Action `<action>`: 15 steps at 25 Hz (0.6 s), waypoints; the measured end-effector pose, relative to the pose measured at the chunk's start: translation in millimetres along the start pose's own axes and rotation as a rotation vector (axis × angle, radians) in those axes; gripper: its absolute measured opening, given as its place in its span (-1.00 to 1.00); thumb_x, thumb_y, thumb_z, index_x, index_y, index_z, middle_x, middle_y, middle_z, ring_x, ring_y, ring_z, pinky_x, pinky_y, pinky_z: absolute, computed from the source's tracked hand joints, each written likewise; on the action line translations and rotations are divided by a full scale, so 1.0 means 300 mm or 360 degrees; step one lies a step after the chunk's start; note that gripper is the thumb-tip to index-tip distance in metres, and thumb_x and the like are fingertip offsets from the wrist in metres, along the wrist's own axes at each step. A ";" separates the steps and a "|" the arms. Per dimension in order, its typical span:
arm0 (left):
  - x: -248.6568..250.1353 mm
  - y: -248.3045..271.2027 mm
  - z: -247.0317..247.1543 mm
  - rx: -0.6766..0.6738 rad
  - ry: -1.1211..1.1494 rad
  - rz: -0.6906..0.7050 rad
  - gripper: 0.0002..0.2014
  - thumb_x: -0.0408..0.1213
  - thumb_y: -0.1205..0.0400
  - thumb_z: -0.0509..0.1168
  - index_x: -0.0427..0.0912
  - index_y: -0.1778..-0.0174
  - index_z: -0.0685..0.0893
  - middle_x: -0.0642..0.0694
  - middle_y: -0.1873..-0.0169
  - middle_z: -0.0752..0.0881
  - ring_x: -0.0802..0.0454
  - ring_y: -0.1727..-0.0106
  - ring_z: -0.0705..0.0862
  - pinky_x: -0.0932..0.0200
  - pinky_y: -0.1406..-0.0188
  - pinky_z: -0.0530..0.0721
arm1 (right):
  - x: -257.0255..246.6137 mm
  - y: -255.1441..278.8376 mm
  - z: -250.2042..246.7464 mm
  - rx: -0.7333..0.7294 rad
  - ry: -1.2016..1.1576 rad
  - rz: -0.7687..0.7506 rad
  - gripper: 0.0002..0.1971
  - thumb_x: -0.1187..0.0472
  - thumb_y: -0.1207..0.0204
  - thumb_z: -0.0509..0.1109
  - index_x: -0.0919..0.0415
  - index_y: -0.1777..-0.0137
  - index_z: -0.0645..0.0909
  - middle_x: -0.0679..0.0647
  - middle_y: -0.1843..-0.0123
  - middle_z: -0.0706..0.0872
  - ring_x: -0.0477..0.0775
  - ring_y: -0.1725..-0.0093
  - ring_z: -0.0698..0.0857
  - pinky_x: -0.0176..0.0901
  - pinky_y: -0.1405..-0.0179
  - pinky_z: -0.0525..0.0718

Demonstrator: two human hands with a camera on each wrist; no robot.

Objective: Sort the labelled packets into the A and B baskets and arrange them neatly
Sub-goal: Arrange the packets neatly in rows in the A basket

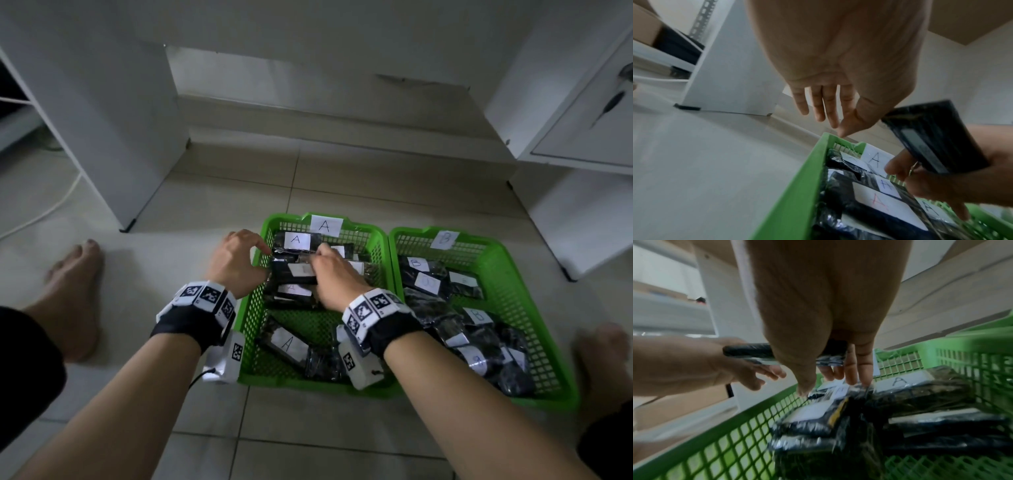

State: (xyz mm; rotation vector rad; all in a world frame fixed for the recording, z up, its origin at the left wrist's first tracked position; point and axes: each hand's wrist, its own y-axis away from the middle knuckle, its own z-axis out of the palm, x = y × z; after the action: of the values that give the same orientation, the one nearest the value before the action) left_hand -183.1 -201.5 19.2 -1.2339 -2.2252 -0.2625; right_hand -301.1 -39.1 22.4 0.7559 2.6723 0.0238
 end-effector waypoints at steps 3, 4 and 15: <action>0.078 -0.061 0.028 -0.0376 -0.0410 0.0260 -0.19 -0.23 -0.31 0.57 0.00 -0.50 0.43 -0.03 -0.62 0.31 -0.07 -0.66 0.20 -0.04 -0.61 0.31 | 0.084 0.012 -0.073 0.0044 -0.0007 0.0237 -0.78 0.41 -0.48 0.52 0.25 -0.08 0.63 0.04 -0.05 0.59 0.08 -0.06 0.65 -0.18 0.04 0.58; 0.104 -0.075 0.049 -0.0559 -0.0598 0.0324 0.04 -0.09 -0.27 0.63 0.00 -0.64 0.23 -0.05 -0.71 0.07 -0.10 -0.72 0.00 -0.14 -0.68 0.16 | 0.117 0.019 -0.097 0.0063 0.0000 0.0318 -0.76 0.38 -0.44 0.54 0.22 -0.06 0.61 0.03 -0.03 0.58 0.09 -0.06 0.65 -0.18 0.07 0.56; 0.116 -0.052 0.171 -0.0951 -0.1135 0.0291 0.06 -0.02 -0.58 0.42 0.01 -0.72 -0.30 -0.14 -0.70 -0.35 -0.12 -0.73 -0.25 -0.11 -0.68 -0.02 | 0.291 0.114 -0.198 0.0121 -0.0470 0.0560 -0.45 0.15 -0.61 0.46 0.15 -0.47 0.24 0.09 -0.18 0.61 0.05 0.10 0.69 -0.16 0.31 0.66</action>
State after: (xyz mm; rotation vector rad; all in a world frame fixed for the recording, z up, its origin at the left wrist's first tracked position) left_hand -230.0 -163.3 -1.2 -2.0994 -2.6936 -0.5003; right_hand -373.6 39.5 52.1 1.1493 2.2472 -0.0931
